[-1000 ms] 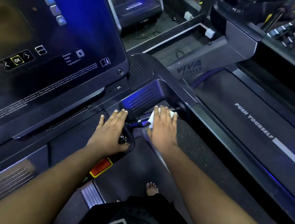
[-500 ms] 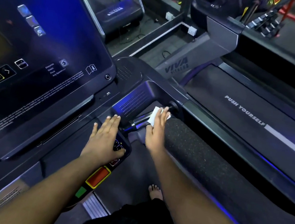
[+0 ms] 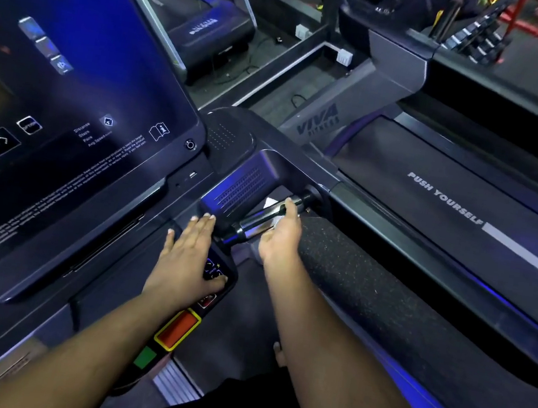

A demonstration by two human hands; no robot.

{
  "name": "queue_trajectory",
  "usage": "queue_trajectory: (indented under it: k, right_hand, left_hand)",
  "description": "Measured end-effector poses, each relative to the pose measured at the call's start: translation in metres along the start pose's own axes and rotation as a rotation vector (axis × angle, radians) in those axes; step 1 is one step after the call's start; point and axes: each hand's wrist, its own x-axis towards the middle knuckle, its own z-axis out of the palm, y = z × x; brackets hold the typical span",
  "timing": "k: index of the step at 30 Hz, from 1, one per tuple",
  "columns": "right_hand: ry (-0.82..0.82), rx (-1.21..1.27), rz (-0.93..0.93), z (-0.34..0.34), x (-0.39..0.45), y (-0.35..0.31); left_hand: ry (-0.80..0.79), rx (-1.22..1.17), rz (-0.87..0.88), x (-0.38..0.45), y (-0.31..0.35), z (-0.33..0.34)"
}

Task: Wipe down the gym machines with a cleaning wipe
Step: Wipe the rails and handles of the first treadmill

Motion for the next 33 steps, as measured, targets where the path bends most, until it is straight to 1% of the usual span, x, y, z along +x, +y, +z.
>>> queue_trajectory:
  k: [2, 5, 8, 10, 12, 14, 16, 19, 20, 22, 25, 26, 27, 30, 33]
  right_hand:
    - [-0.015, -0.107, 0.081, -0.005, -0.004, 0.009]
    - [-0.065, -0.099, 0.128, -0.007, -0.008, 0.003]
    - [0.015, -0.005, 0.096, 0.001, 0.007, -0.024]
    - [0.064, -0.055, 0.034, 0.006, 0.013, -0.029]
    - [0.085, -0.234, -0.071, 0.004, 0.004, -0.023]
    - [0.082, -0.447, -0.262, -0.004, -0.011, -0.008]
    - [0.013, -0.755, -0.435, -0.009, -0.018, 0.004]
    - [-0.140, -1.222, -0.602, -0.018, -0.012, 0.004]
    - [-0.153, -1.340, -0.664, -0.022, -0.010, -0.001]
    - [-0.128, -1.477, -0.734, -0.034, -0.001, -0.011]
    - [-0.139, -1.542, -0.777, -0.044, -0.005, -0.017]
    - [-0.189, -1.557, -0.811, -0.044, -0.011, -0.015]
    - [-0.281, -1.595, -0.879, -0.045, -0.016, -0.011]
    - [-0.605, -1.745, -1.103, -0.050, -0.020, -0.013]
    - [-0.878, -1.793, -1.192, -0.055, 0.003, -0.045]
  left_hand:
    - [0.009, -0.008, -0.001, 0.000, 0.000, 0.000]
    - [0.013, -0.003, -0.005, -0.001, 0.002, 0.000]
    - [0.017, -0.001, -0.007, -0.001, 0.001, 0.000]
    - [0.007, 0.003, -0.010, -0.001, 0.002, -0.001]
    - [0.001, 0.016, -0.014, -0.001, 0.002, -0.001]
    - [-0.010, 0.032, -0.020, 0.000, 0.003, -0.001]
    - [-0.009, 0.036, -0.024, 0.000, 0.002, 0.000]
    - [0.002, 0.023, -0.023, -0.001, 0.002, 0.000]
    - [0.007, 0.021, -0.024, -0.002, 0.003, 0.000]
    - [0.009, 0.021, -0.029, -0.004, 0.004, -0.001]
    - [0.006, 0.022, -0.043, -0.004, 0.006, -0.003]
    - [0.008, 0.019, -0.049, -0.004, 0.008, -0.004]
    - [0.004, 0.020, -0.060, -0.005, 0.009, -0.005]
    - [-0.025, 0.026, -0.081, -0.005, 0.011, -0.007]
    - [-0.056, 0.008, -0.097, -0.003, 0.011, -0.009]
